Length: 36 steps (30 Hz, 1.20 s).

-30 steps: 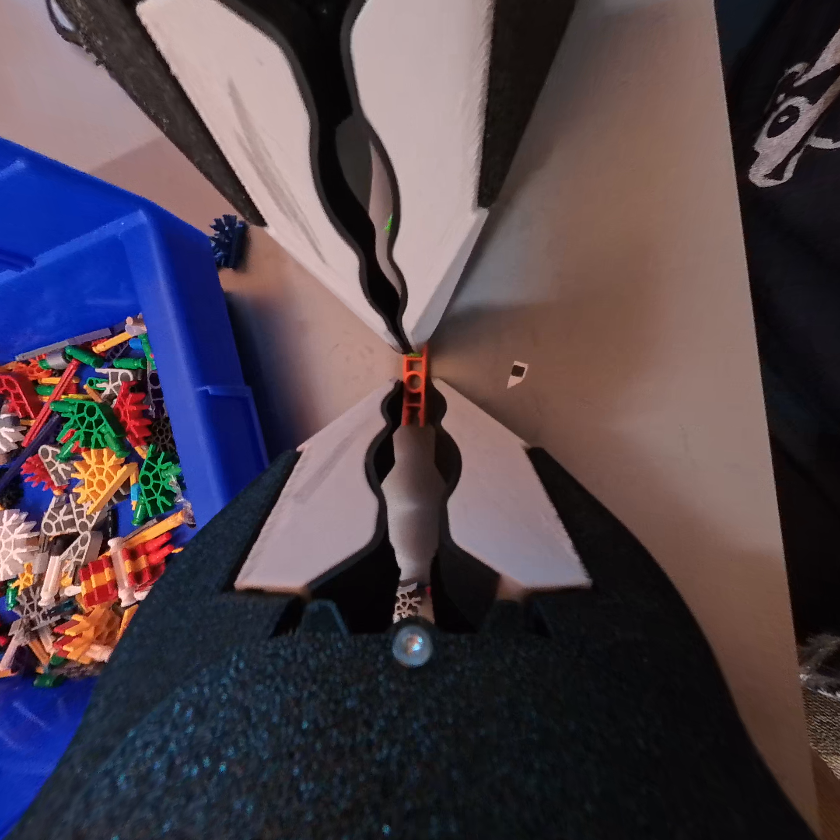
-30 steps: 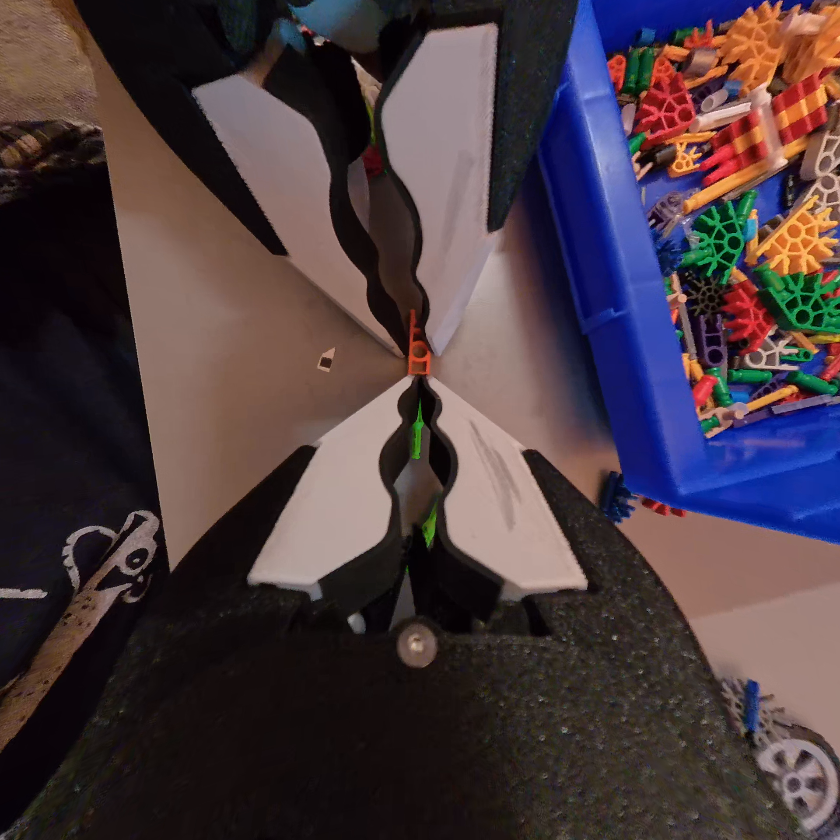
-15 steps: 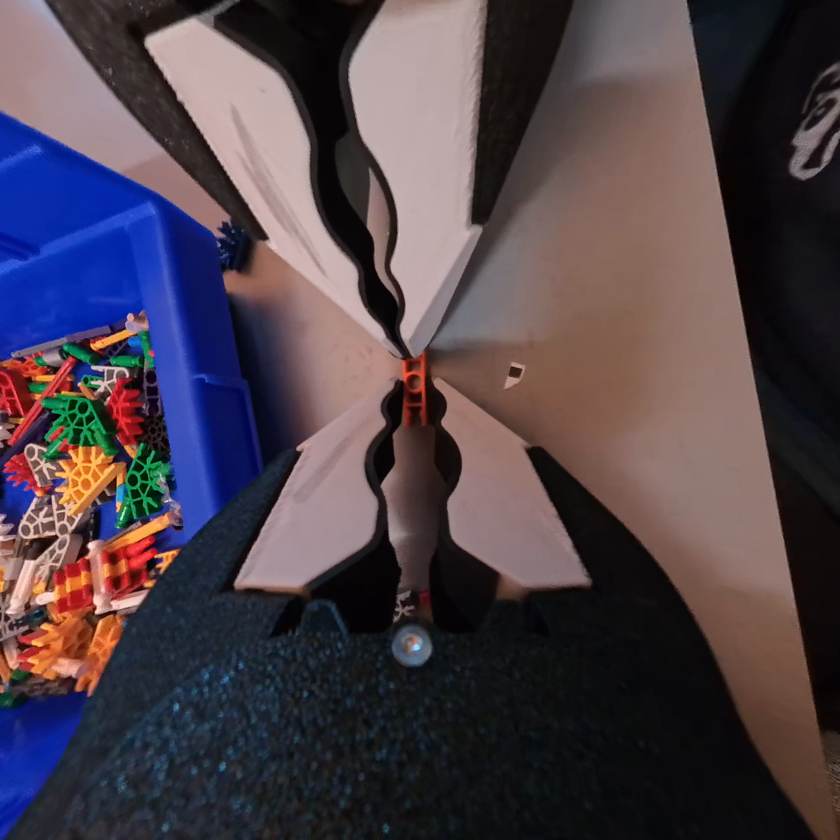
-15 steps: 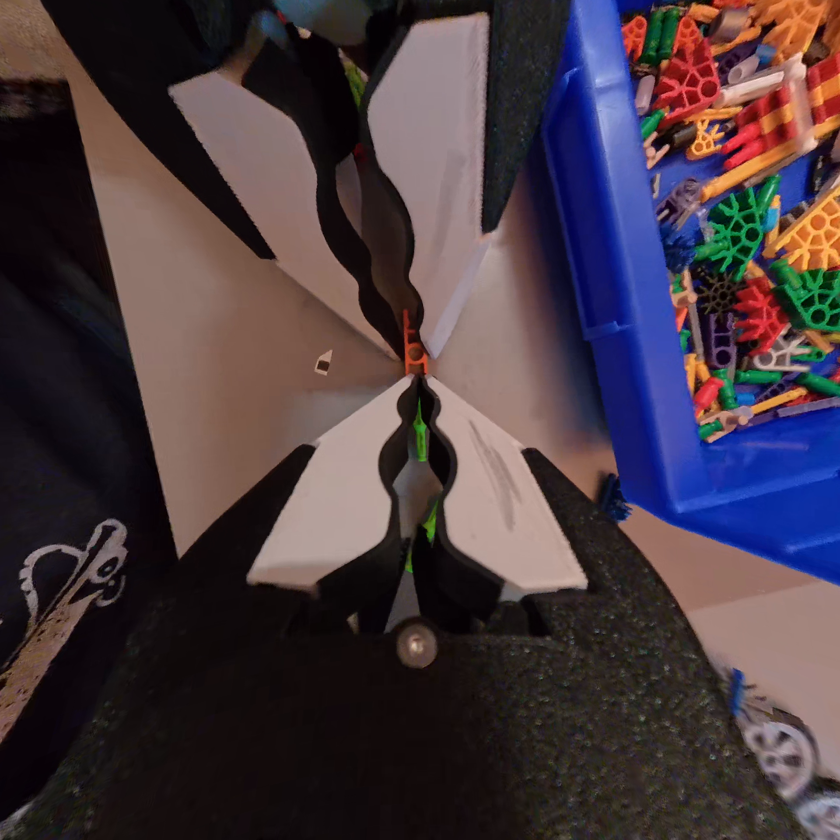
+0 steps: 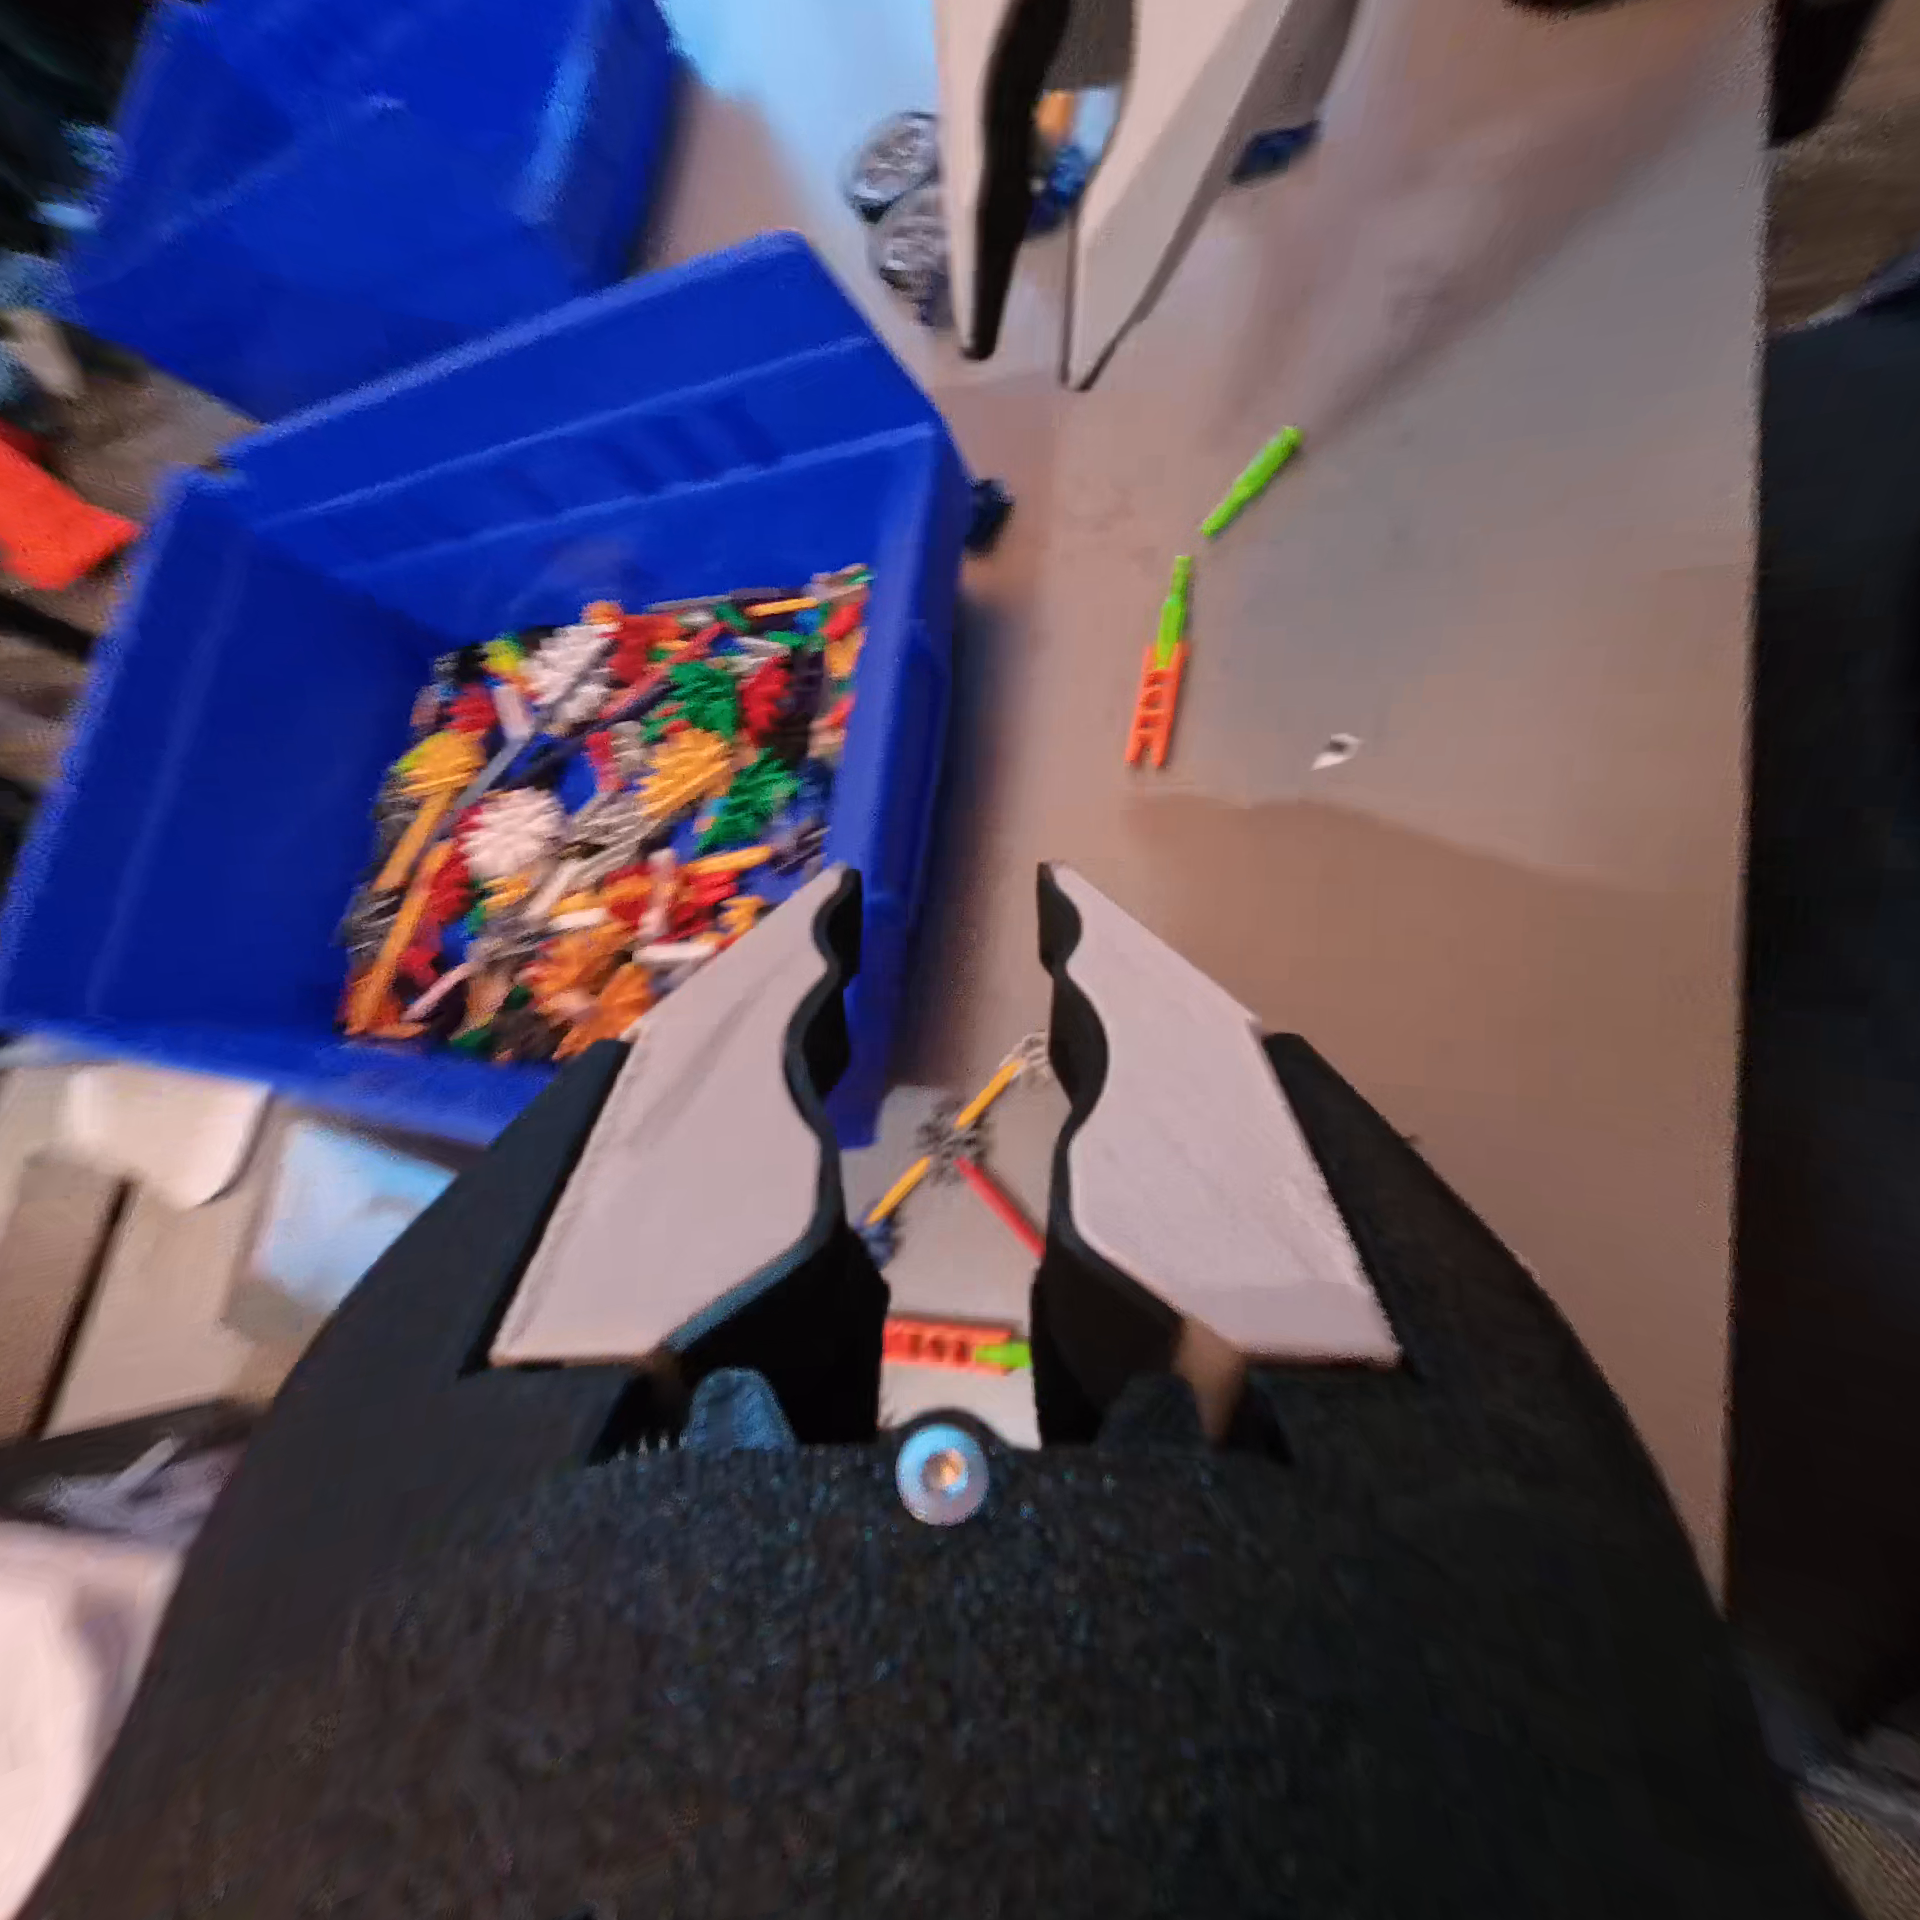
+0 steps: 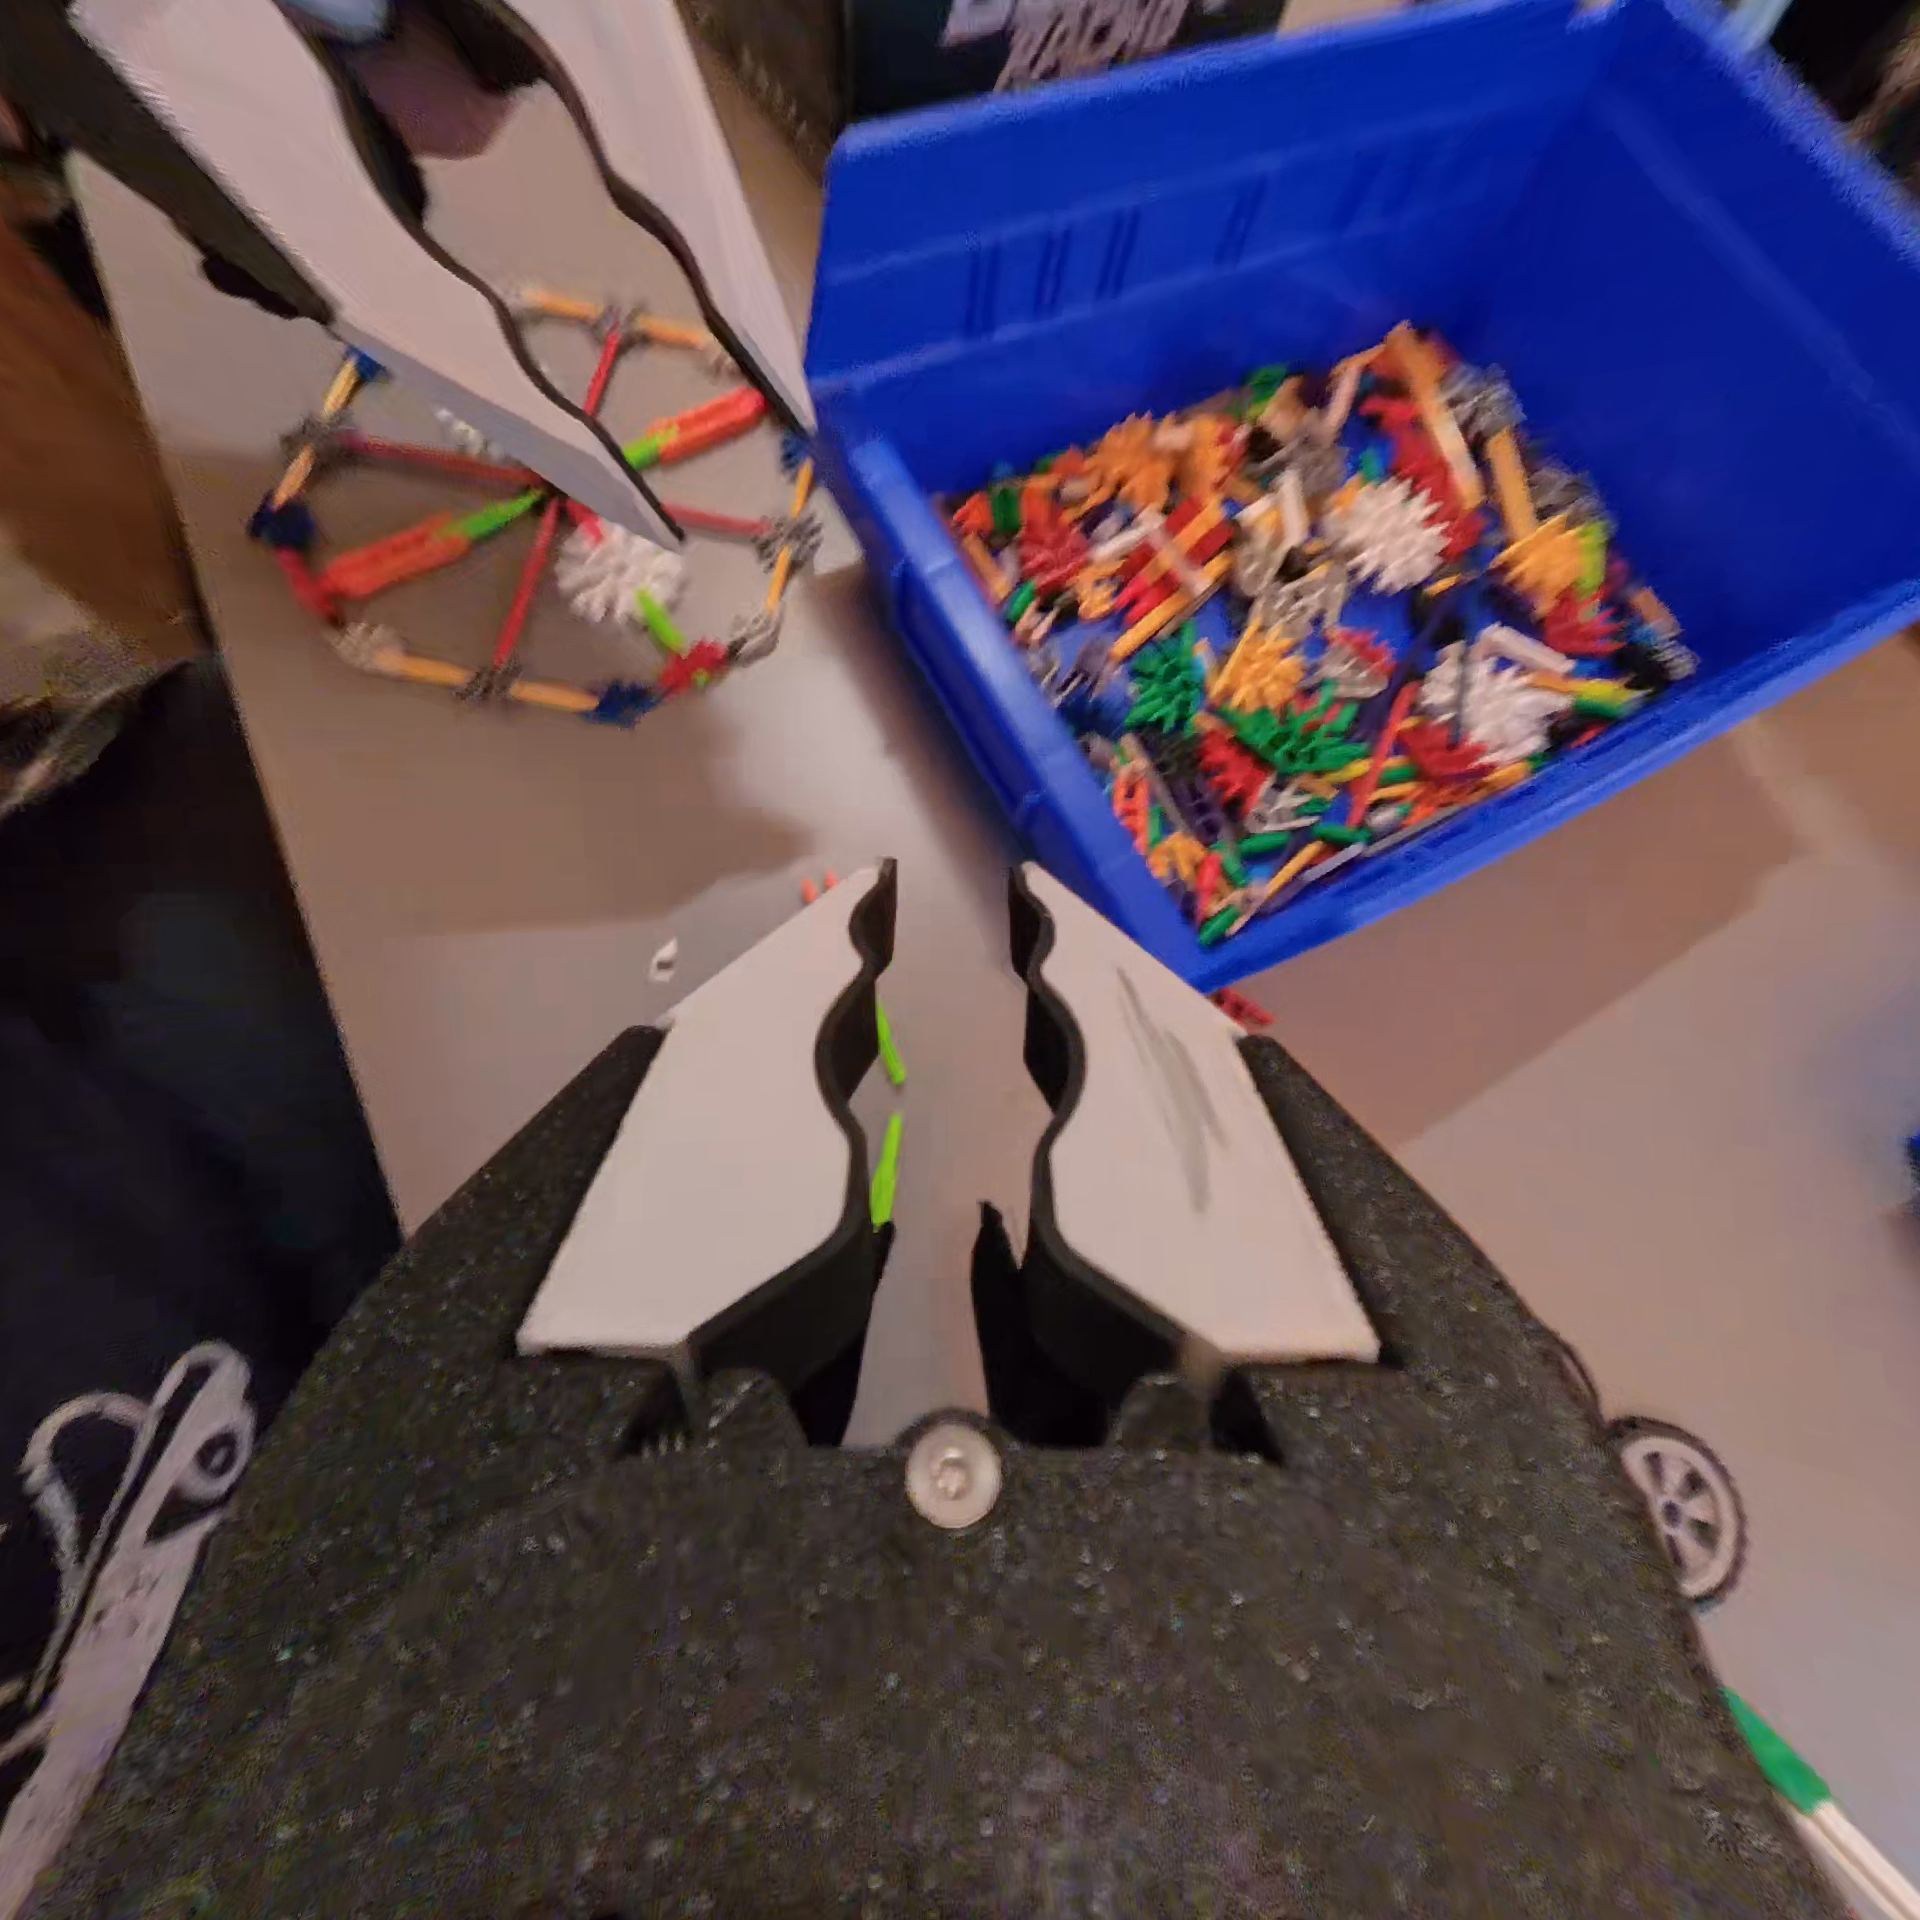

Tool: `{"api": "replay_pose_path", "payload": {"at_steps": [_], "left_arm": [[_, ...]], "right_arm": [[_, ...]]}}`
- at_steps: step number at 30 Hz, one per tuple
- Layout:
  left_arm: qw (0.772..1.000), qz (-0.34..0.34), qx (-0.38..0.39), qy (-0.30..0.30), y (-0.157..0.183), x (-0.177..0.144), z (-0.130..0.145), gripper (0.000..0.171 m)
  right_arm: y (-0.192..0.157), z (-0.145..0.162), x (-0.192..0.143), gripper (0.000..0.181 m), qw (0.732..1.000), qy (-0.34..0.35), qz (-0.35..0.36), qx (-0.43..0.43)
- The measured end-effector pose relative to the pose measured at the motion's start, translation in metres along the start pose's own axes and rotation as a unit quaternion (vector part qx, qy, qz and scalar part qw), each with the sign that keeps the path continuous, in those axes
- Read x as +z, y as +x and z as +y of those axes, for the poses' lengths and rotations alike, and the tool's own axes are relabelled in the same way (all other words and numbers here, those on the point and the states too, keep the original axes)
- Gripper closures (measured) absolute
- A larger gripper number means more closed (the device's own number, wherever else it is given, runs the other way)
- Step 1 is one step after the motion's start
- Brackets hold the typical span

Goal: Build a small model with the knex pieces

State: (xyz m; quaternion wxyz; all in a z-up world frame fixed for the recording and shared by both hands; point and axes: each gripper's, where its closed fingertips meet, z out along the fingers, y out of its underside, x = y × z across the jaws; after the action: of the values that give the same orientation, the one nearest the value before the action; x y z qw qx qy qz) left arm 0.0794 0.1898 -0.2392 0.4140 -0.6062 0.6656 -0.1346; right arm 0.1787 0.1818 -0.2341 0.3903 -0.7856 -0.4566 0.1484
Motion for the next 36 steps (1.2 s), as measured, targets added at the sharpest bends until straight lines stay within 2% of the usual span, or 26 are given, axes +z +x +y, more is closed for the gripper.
{"api": "replay_pose_path", "payload": {"at_steps": [1,3,6,8,10,12,17,20,22,28,30,33,35,36], "left_arm": [[1.000,-0.029,0.001,0.006,-0.011,-0.010,0.002,0.136],[0.998,-0.067,-0.007,0.018,-0.031,-0.025,0.006,0.130],[0.993,-0.100,-0.042,0.052,-0.067,-0.036,0.006,0.122],[0.991,-0.106,-0.065,0.047,-0.088,-0.035,0.012,0.117],[0.989,-0.095,-0.108,0.033,-0.098,-0.030,0.020,0.103],[0.986,-0.101,-0.131,0.029,-0.100,-0.031,0.025,0.103],[0.973,-0.202,-0.105,-0.029,-0.099,-0.052,0.049,0.102],[0.969,-0.218,-0.112,-0.031,-0.091,-0.059,0.049,0.100],[0.961,-0.253,-0.100,-0.051,-0.100,-0.072,0.056,0.094],[0.932,-0.326,-0.089,-0.131,-0.140,-0.130,0.107,0.078],[0.926,-0.329,-0.073,-0.172,-0.152,-0.148,0.127,0.065],[0.926,-0.292,-0.020,-0.238,-0.169,-0.163,0.158,0.048],[0.937,-0.234,0.008,-0.259,-0.175,-0.161,0.184,0.051],[0.935,-0.215,0.008,-0.282,-0.181,-0.163,0.204,0.050]], "right_arm": [[0.007,-0.006,0.001,0.154,1.000,0.009,0.026,-0.001],[0.031,-0.011,0.005,0.127,0.995,0.006,0.096,0.003],[0.063,-0.022,0.007,0.126,0.987,0.009,0.155,0.043],[0.085,-0.028,0.006,0.126,0.980,0.016,0.185,0.075],[0.088,-0.027,0.019,0.125,0.981,0.009,0.148,0.127],[0.093,-0.025,0.028,0.122,0.979,0.003,0.146,0.143],[0.108,-0.023,0.045,0.123,0.979,-0.007,0.163,0.122],[0.105,-0.025,0.046,0.115,0.980,-0.011,0.162,0.113],[0.108,-0.028,0.043,0.116,0.978,0.006,0.171,0.117],[0.111,-0.028,0.046,0.118,0.977,0.036,0.166,0.126],[0.109,-0.030,0.046,0.117,0.978,0.045,0.159,0.127],[0.114,-0.031,0.042,0.118,0.975,0.054,0.177,0.120],[0.116,-0.029,0.041,0.118,0.975,0.054,0.179,0.117],[0.118,-0.029,0.040,0.118,0.975,0.058,0.179,0.121]]}}
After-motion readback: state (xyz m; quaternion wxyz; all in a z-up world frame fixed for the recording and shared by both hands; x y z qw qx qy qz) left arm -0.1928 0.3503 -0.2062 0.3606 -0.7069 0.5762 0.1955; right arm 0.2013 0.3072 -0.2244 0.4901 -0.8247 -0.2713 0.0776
